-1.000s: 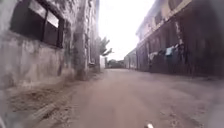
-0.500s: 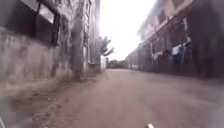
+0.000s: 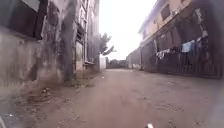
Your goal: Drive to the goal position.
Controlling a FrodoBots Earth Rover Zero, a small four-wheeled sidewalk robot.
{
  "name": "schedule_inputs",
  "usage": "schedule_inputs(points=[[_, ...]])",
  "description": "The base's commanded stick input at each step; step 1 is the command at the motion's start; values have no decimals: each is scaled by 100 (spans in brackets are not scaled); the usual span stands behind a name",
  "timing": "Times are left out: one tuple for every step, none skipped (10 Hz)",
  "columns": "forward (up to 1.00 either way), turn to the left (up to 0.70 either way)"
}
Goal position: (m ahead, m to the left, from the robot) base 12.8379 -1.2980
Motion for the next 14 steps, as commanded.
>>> schedule_inputs(points=[[0, 0], [0, 0], [0, 0], [0, 0], [14, 0], [60, 0], [100, 0], [100, 0], [100, 0], [100, 0], [100, 0], [100, 0], [100, 0], [100, 0]])
